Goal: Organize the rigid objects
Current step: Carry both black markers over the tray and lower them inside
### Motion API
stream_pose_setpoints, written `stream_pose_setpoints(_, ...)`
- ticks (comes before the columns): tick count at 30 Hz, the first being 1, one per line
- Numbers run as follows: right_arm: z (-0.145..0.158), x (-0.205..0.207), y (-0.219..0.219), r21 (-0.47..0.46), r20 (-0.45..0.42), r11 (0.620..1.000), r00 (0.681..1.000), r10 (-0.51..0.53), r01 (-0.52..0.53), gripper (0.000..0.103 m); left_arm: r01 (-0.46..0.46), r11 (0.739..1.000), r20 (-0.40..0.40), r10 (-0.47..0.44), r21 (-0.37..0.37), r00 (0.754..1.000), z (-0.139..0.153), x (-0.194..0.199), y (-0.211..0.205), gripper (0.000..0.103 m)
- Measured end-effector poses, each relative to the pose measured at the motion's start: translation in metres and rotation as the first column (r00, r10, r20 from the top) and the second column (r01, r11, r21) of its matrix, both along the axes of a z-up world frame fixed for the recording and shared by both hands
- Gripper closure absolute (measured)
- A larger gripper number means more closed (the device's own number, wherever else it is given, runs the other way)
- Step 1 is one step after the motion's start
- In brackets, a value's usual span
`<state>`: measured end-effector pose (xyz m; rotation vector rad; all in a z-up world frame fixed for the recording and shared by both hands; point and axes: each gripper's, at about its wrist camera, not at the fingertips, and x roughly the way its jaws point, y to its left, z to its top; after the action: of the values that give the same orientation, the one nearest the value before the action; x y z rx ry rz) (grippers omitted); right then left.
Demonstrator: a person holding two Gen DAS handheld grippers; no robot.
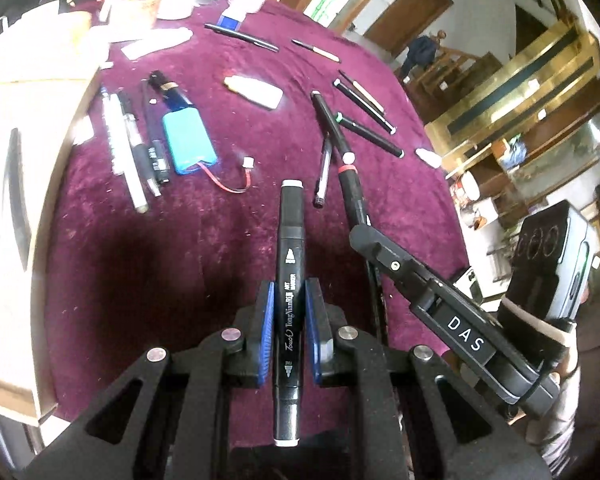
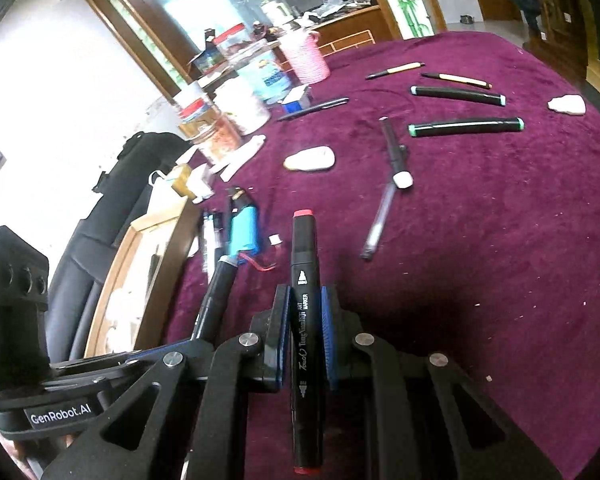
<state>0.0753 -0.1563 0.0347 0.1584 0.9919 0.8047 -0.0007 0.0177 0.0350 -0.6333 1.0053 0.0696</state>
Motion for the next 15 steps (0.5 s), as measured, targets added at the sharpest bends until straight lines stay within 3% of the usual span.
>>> stream_pose_setpoints(9,0.016,-0.029,0.03,0.024,0.026,0.995,0.995,0.101,-0.102,0.09,-0.104,0.995,0.066,0.104,0.003,0.992,0.023,-0.042,0.033,0.091)
stream_pose_setpoints(15,0.014,-0.042,0.072,0.038,-0.007,0.977,0.978,0.209,-0.209,0.09,-0.219,0.976,0.093,0.217,0.012,0.972,0.039,-0.079,0.075,0.091)
